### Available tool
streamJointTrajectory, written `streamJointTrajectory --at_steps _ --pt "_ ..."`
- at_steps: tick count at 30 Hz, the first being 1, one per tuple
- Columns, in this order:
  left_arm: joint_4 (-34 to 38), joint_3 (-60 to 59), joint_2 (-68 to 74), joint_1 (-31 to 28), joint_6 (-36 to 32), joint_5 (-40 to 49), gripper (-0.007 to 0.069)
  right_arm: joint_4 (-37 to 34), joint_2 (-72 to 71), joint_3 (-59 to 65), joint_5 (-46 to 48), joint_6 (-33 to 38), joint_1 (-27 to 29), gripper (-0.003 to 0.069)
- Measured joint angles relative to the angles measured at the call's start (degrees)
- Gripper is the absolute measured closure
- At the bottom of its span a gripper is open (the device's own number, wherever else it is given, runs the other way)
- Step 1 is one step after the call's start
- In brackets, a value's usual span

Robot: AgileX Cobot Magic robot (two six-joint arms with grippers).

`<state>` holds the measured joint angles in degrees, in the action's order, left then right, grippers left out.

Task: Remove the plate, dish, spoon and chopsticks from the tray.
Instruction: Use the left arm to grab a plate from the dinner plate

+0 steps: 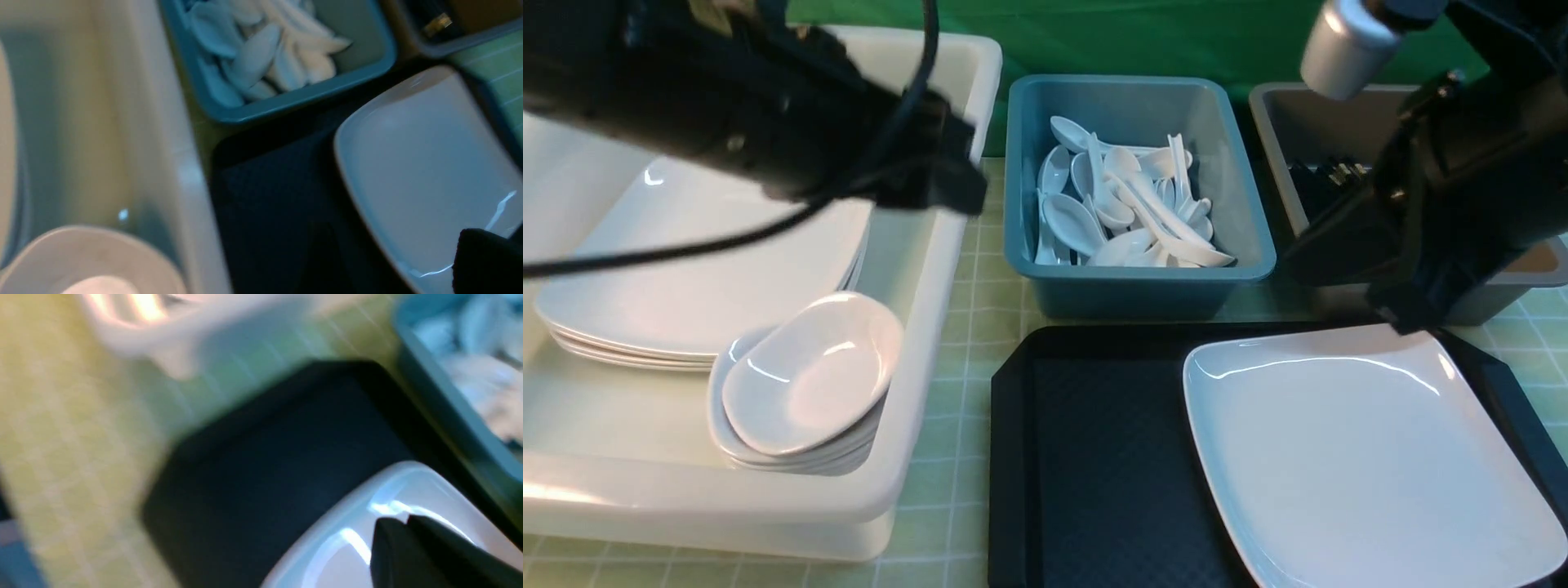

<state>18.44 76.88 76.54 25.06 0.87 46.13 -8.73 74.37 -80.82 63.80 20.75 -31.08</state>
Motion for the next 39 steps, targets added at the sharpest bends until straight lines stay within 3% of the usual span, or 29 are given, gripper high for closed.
streamJointTrajectory --at_steps 3,5,7,11,13,20,26,30,36,39 --pt "2.5 0.8 2.2 1.5 -1.8 -0.7 0.0451 5.6 -0.9 0.0 1.2 -3.7 1.8 0.0624" --pt "-0.8 0.8 5.4 3.3 -2.1 1.2 0.0586 7.9 -1.8 0.0 2.0 -5.1 4.8 0.0623" --pt "-6.7 0.8 8.3 3.7 2.0 4.7 0.0624 8.7 -2.6 0.0 2.3 -5.7 7.1 0.0622" --pt "-21.9 -1.1 9.8 1.4 11.9 8.1 0.0637 9.0 -4.1 0.0 2.7 -6.0 9.9 0.0622" --pt "-24.3 -1.6 9.9 -0.6 13.7 8.4 0.0637 8.7 -4.7 0.0 2.8 -6.0 10.1 0.0620" --pt "-18.4 -3.3 11.5 -9.7 9.5 9.7 0.0637 8.7 -5.1 0.0 1.7 -6.0 10.2 0.0619" --pt "-15.0 -10.0 14.2 -12.2 5.8 11.4 0.0636 8.2 -5.1 0.0 1.2 -6.0 10.2 0.0619" --pt "-16.6 -14.3 14.5 -12.2 5.4 9.1 0.0636 8.1 -5.1 0.0 1.2 -6.0 10.2 0.0619" --pt "-26.7 -13.9 14.5 -12.2 9.9 7.4 0.0636 8.0 -5.1 0.0 1.2 -6.0 10.2 0.0617" --pt "-28.2 -12.8 14.0 -12.2 10.5 7.3 0.0636 7.9 -5.1 0.0 1.2 -6.0 10.2 0.0617"
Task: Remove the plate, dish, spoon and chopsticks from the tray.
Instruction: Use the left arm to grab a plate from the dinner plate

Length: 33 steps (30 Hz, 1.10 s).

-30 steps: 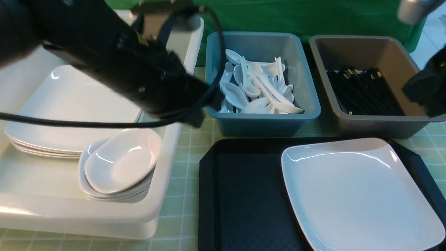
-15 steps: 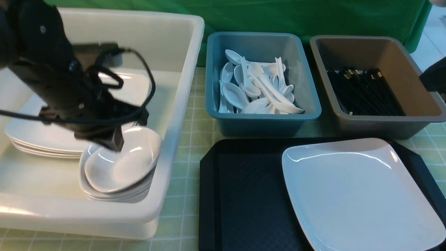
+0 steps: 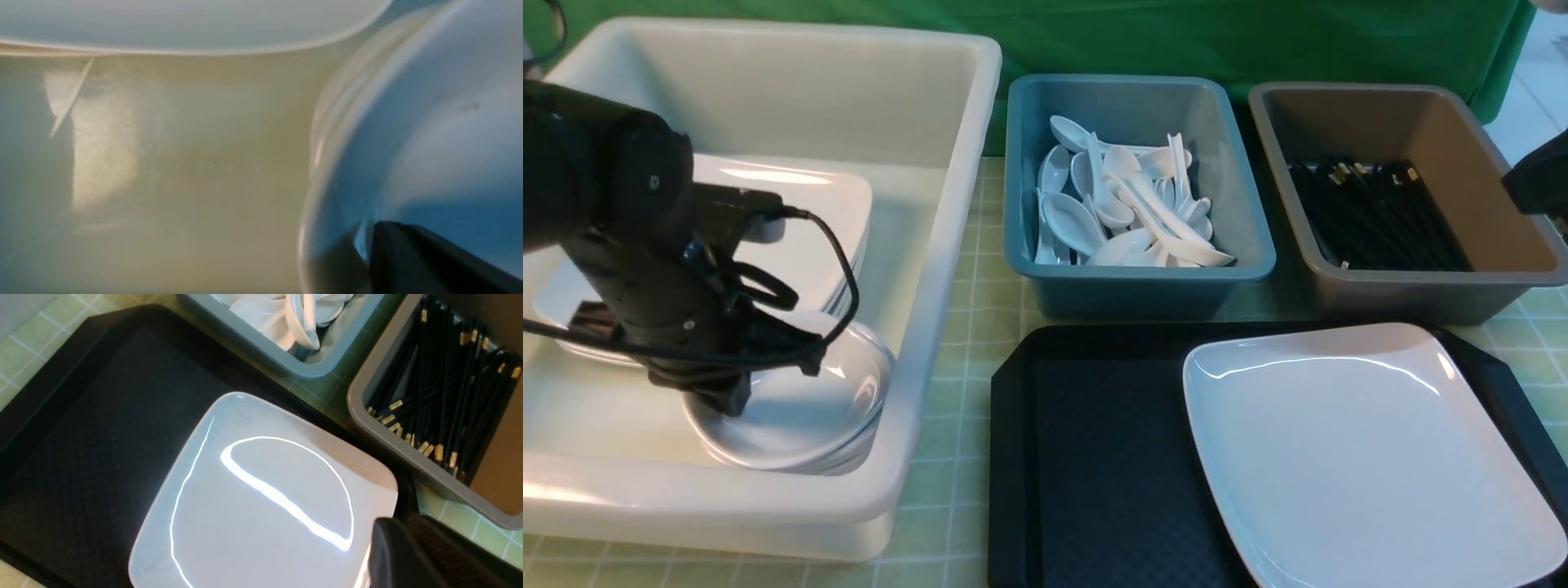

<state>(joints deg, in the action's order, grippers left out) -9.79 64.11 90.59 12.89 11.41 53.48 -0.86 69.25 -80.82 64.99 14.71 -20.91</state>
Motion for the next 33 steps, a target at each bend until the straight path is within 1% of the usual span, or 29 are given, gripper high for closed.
streamJointTrajectory --at_steps 3,7,9,10,11,13,14,15,16,19,21,24,25,27,28,29,33 --pt "2.6 1.5 -1.7 0.0 -1.7 -0.5 0.0636 -0.2 0.0 0.0 0.0 0.0 0.0 0.0616" --pt "9.8 4.2 -5.7 0.0 -3.5 -3.0 0.0636 -0.4 0.0 0.0 0.0 0.0 0.0 0.0616" --pt "15.9 5.1 -7.8 0.0 -5.3 -4.8 0.0636 -0.4 0.0 0.0 0.0 0.3 0.0 0.0616" --pt "20.8 5.6 -8.7 0.4 -7.5 -6.4 0.0636 -0.4 0.0 0.0 0.1 0.5 0.0 0.0616" --pt "24.2 6.0 -9.1 1.0 -9.3 -7.0 0.0636 -0.4 0.0 0.0 0.3 0.7 0.0 0.0616" --pt "30.8 7.0 -9.2 3.8 -13.0 -9.1 0.0636 -0.4 0.0 0.0 0.8 1.0 0.0 0.0618" --pt "33.5 7.9 -8.4 6.6 -14.2 -10.1 0.0636 -0.4 0.0 0.0 1.2 1.0 0.0 0.0621" --pt "34.3 8.8 -7.8 8.2 -14.6 -10.8 0.0636 -0.4 0.0 0.0 1.9 1.0 0.0 0.0624" --pt "34.8 10.0 -6.0 11.5 -14.9 -11.7 0.0636 -0.4 0.0 0.0 2.5 0.6 0.0 0.0629" --pt "33.8 15.2 0.4 18.3 -14.2 -13.0 0.0636 -0.3 -0.2 0.1 4.1 -0.2 0.0 0.0631" --pt "32.4 19.1 5.9 21.5 -12.3 -12.3 0.0632 0.0 -0.9 0.7 4.3 -0.7 0.0 0.0631" --pt "30.6 24.2 11.6 23.2 -9.8 -10.7 0.0613 1.5 -2.2 2.1 4.4 -2.7 0.0 0.0633" --pt "29.8 28.2 17.0 23.7 -7.9 -9.3 0.0576 2.6 -3.4 3.5 4.5 -4.1 0.0 0.0634" --pt "29.4 32.3 21.9 23.7 -7.0 -8.2 0.0516 3.1 -4.8 6.0 4.6 -5.1 0.0 0.0640" --pt "29.4 32.7 21.9 23.7 -6.9 -8.1 0.0510 3.1 -5.1 6.0 4.6 -5.1 0.0 0.0641" --pt "29.1 35.5 25.4 23.7 -6.7 -7.8 0.0449 3.3 -6.1 8.7 4.6 -5.6 0.0 0.0648" --pt "29.0 40.8 32.4 23.7 -6.7 -7.8 0.0297 3.4 -7.0 14.1 4.2 -6.1 0.0 0.0650"
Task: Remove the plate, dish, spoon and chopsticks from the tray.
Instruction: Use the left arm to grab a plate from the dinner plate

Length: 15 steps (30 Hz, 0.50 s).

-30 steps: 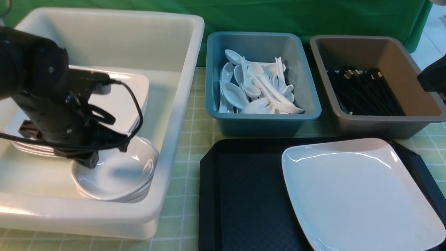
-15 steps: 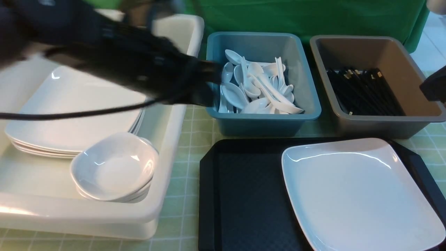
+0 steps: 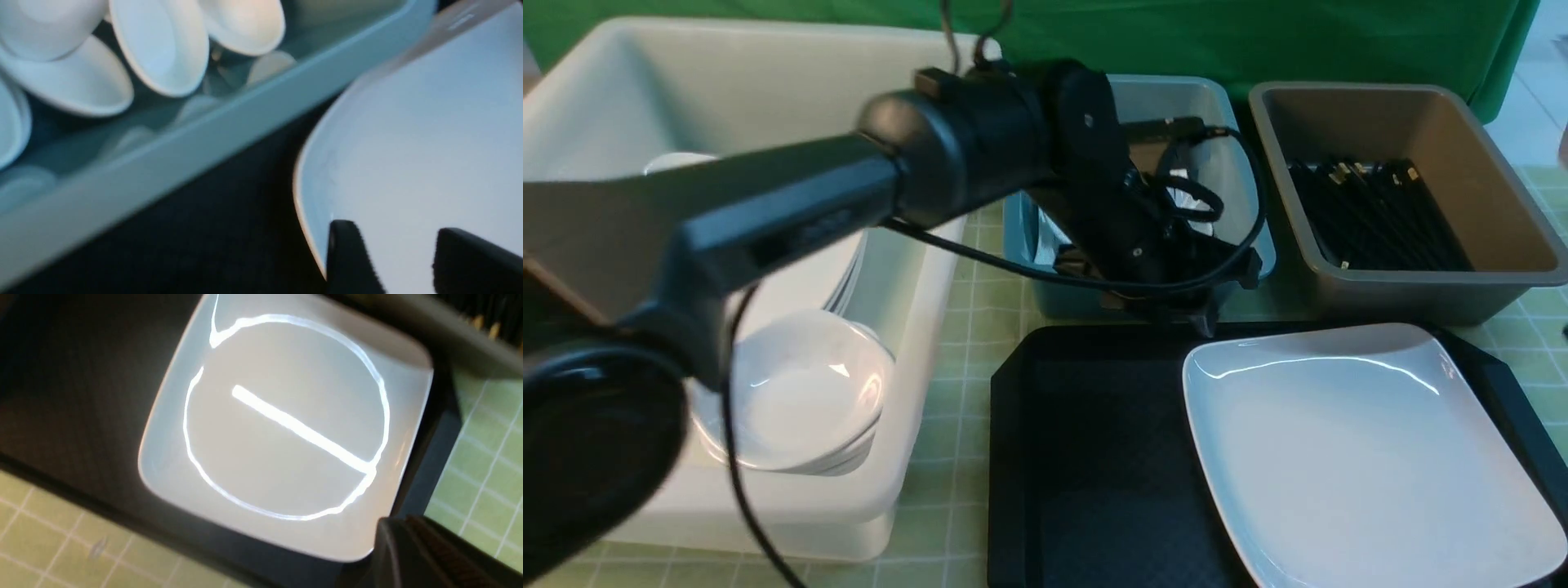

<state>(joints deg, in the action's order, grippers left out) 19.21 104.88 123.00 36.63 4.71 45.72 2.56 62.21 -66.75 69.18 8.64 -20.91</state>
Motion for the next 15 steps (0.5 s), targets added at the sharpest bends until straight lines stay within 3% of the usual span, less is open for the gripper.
streamJointTrajectory --at_steps 3,6,15 --pt "-0.8 3.3 4.4 0.0 0.0 0.3 0.0200 0.0 0.0 2.5 -1.4 -0.1 0.0 0.0650" --pt "-0.7 4.5 7.1 0.0 0.1 0.8 0.0152 0.0 0.0 3.1 -3.1 -0.1 0.0 0.0650" --pt "3.8 5.0 10.7 0.5 -3.6 -1.7 0.0163 0.0 0.0 3.1 -7.1 0.1 0.0 0.0650"
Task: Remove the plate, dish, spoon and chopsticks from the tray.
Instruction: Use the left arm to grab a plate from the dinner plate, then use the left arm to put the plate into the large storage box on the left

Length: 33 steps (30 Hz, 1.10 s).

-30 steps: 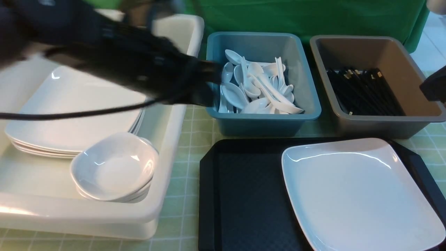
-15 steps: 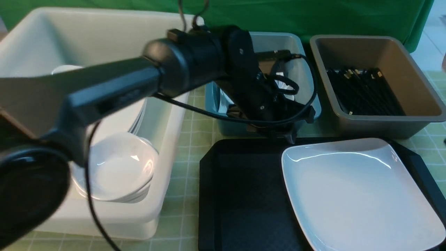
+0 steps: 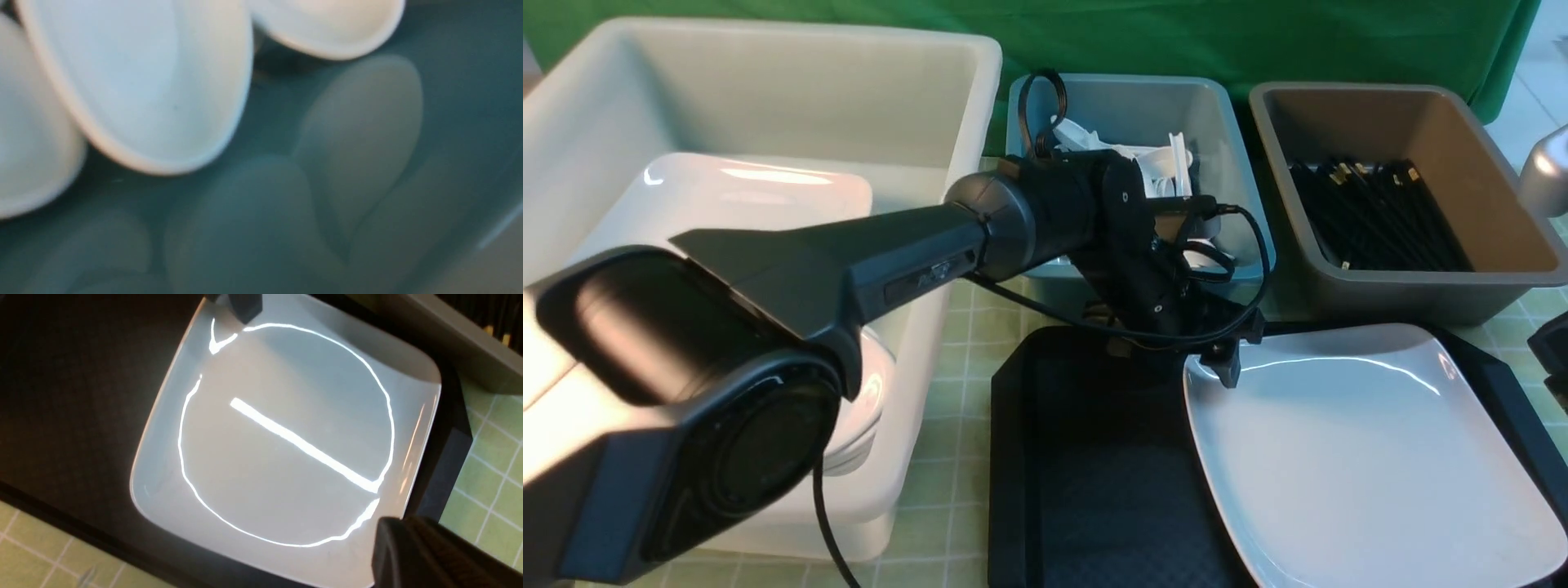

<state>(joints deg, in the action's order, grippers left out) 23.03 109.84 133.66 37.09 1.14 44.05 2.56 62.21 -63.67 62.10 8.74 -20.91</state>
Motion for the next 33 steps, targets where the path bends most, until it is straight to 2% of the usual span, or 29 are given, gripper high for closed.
streamJointTrajectory --at_steps 3,4,9,15,24,33 --pt "0.2 0.1 0.4 0.6 -1.6 -0.4 0.0227 0.0 0.0 0.0 -0.7 0.0 0.0 0.0650" --pt "0.3 0.2 0.5 1.0 -2.9 -0.4 0.0295 0.0 0.0 0.0 -0.9 0.0 0.0 0.0651" --pt "1.6 0.2 0.7 1.5 -3.5 0.4 0.0507 0.0 0.0 0.0 -1.0 0.0 0.0 0.0651" --pt "1.1 0.2 -1.0 1.8 -3.0 5.9 0.0519 0.0 0.0 0.0 -1.0 0.0 0.0 0.0651" --pt "-6.1 0.2 -15.0 2.3 -6.9 11.9 0.0613 -0.3 0.0 -0.9 -1.0 0.0 0.0 0.0650" --pt "-10.2 0.0 -25.3 2.1 -8.5 14.4 0.0624 -5.3 -0.3 -7.8 -0.8 1.7 0.0 0.0648"
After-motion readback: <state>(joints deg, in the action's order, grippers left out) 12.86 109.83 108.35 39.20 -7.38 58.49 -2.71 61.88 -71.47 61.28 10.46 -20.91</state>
